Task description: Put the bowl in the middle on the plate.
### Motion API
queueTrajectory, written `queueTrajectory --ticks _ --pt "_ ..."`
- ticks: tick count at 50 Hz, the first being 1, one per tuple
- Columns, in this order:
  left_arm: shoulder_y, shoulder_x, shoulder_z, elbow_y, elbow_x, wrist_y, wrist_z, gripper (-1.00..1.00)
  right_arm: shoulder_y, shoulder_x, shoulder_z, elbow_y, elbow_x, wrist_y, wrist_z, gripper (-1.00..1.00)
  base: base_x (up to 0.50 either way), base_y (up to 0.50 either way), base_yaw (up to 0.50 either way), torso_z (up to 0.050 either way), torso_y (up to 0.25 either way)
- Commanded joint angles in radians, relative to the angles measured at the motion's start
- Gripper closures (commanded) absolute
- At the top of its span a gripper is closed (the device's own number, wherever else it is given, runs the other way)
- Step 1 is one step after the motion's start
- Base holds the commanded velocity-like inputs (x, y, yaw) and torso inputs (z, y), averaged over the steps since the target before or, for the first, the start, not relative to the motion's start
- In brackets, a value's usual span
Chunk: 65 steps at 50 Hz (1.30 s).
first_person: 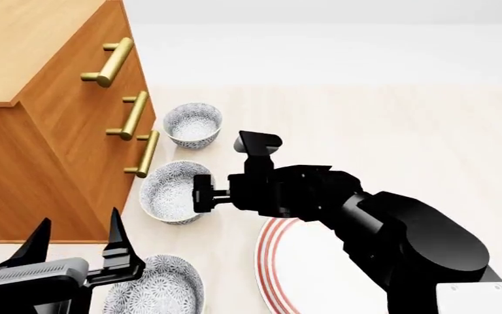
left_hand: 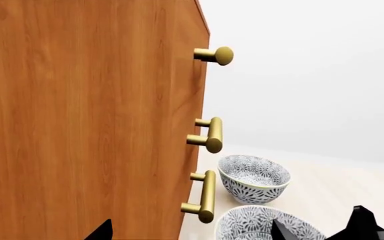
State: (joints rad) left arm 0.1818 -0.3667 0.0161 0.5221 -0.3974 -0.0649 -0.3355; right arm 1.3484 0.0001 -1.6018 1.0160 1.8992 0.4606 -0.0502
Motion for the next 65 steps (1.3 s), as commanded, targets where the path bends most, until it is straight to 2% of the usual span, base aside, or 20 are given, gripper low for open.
queueTrajectory --ticks 1,3,4,9,10,35,55,65 --pt "0.001 -0.002 0.003 -0.001 0.001 0.006 -0.001 -1.0 0.0 0.0 0.0 0.0 0.0 -0.001 0.0 -1.0 0.0 0.0 0.0 0.0 0.0" --pt "0.0 -0.003 0.003 -0.003 0.001 0.007 -0.001 -1.0 0.0 0.0 0.0 0.0 0.0 -0.001 0.0 -1.0 0.0 0.0 0.0 0.0 0.0" --pt "0.0 -0.003 0.003 -0.003 0.0 0.007 -0.001 -1.0 0.0 0.0 0.0 0.0 0.0 -0.001 0.0 1.0 0.0 0.0 0.0 0.0 0.0" --pt "0.001 -0.003 0.0 -0.002 -0.005 0.007 -0.004 -1.0 0.0 0.0 0.0 0.0 0.0 -0.001 0.0 1.0 0.0 0.0 0.0 0.0 0.0" --pt "0.002 -0.003 0.0 -0.001 -0.006 0.008 -0.005 -1.0 0.002 0.0 0.004 -0.021 -0.026 -0.023 0.07 1.0 0.0 0.0 0.0 0.0 0.0" --pt "-0.005 -0.006 0.002 -0.003 -0.019 0.0 -0.017 -1.0 0.037 0.0 0.005 -0.005 -0.053 -0.042 0.073 1.0 0.0 0.0 0.0 0.0 0.0" --pt "-0.007 -0.009 0.012 0.012 -0.022 -0.02 -0.035 -1.0 0.139 0.0 0.0 0.087 -0.103 0.061 0.111 1.0 0.0 0.0 0.0 0.0 0.0" --pt "-0.01 -0.011 0.019 0.02 -0.018 -0.033 -0.045 -1.0 0.187 0.0 -0.002 0.154 -0.154 0.133 0.074 1.0 0.0 0.0 0.0 0.0 0.0"
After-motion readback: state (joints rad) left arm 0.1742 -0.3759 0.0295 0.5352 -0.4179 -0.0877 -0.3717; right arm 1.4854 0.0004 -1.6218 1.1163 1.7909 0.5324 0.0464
